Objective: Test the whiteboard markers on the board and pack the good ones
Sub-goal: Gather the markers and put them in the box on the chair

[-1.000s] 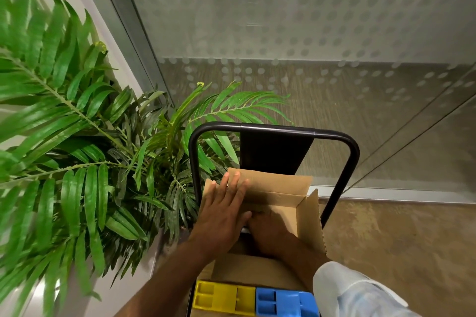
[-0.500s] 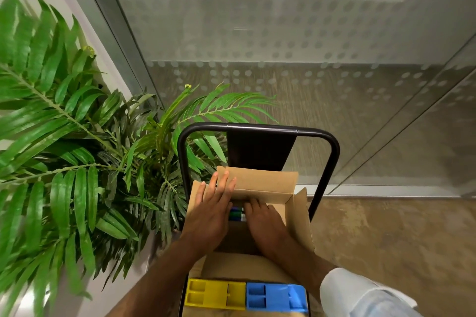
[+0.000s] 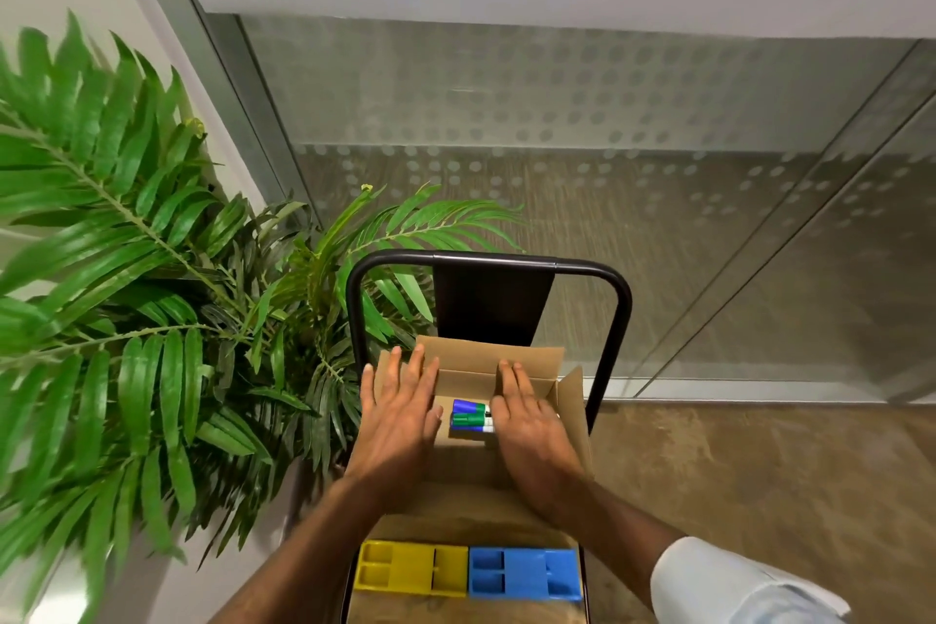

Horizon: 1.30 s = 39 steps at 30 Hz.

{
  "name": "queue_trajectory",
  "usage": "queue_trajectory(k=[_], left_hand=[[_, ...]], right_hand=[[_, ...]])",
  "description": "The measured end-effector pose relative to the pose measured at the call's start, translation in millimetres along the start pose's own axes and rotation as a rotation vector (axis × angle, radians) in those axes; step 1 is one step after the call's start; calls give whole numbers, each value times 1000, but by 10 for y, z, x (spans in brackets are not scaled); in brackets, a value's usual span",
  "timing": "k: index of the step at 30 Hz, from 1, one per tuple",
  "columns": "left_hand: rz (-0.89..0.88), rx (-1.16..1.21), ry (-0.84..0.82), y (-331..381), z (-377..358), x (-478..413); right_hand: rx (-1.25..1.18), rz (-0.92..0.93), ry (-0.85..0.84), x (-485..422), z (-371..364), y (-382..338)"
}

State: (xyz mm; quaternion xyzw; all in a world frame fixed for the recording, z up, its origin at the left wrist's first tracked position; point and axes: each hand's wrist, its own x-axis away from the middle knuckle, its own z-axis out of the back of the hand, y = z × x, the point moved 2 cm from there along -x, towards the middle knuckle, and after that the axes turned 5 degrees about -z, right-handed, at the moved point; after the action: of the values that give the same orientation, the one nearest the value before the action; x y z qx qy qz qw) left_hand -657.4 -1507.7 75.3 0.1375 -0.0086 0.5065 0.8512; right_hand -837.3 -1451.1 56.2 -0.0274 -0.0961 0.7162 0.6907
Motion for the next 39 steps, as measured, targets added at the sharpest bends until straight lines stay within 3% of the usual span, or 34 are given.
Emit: queue_trajectory(k=[2,5,9,15,24,28,39], left_hand=[[58,50,90,1,7,88],[74,338,254,35,22,253],[63,649,325,188,86,430],[34,873,11,290,77,476],[2,636,-81,159,-40,271],[-24,575,-50,136,-69,184],[-34,559,-1,223,20,81]], right_hand=[[-15,-7,-36,6,59,12],[-10,-25,-28,-3,84,29],[-16,-47,7,-16,108,27],[32,-65,0,-24,197,2],[16,-101,21,17,392,0],[-8,-87,48,107,506,-25],[-256,-240,456,622,857,388]])
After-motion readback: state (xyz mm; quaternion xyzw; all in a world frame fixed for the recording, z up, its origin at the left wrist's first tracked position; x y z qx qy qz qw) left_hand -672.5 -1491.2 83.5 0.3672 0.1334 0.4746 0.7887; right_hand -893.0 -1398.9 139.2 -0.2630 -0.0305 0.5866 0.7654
